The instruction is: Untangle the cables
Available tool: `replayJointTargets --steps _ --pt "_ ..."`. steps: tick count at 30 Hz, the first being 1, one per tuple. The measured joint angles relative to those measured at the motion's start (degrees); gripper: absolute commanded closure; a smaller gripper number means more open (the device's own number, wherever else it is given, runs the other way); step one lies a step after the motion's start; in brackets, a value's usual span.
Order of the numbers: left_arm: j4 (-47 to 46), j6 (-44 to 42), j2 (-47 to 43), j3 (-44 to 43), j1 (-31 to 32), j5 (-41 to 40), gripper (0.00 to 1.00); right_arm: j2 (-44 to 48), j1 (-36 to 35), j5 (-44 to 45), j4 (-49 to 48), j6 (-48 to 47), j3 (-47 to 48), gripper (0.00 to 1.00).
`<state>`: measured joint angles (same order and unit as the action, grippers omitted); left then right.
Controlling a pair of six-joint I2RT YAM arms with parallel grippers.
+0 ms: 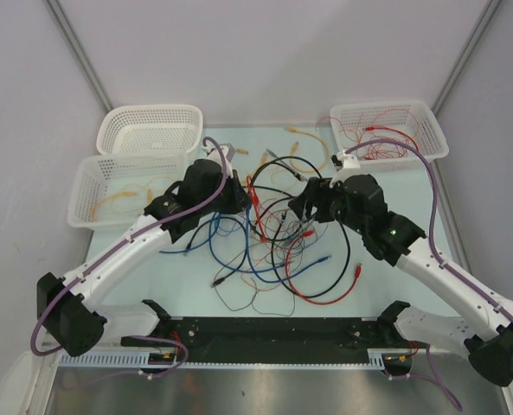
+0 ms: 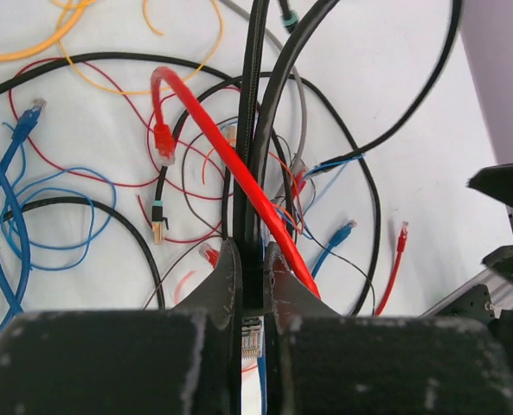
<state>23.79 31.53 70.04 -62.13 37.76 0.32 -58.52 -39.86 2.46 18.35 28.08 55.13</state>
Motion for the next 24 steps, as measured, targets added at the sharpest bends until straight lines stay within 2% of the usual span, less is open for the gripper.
replayJointTargets --steps 9,18,23,24 --pt "2.23 -0.70 0.02 -1.86 0.00 1.46 1.00 -4.98 -3.17 -11.98 -9.92 0.42 0.00 0.23" --pt "3.02 -0.68 0.02 -1.86 0.00 1.66 1.00 -10.21 -6.58 -16.98 -16.72 0.68 0.00 0.25" --pt "3.08 -0.55 0.02 -1.86 0.00 1.95 1.00 -13.64 -6.58 -17.20 -18.53 0.83 0.00 0.30" --pt "3.08 -0.55 0.02 -1.86 0.00 2.10 1.00 -14.38 -6.58 -17.20 -18.75 0.83 0.00 0.37"
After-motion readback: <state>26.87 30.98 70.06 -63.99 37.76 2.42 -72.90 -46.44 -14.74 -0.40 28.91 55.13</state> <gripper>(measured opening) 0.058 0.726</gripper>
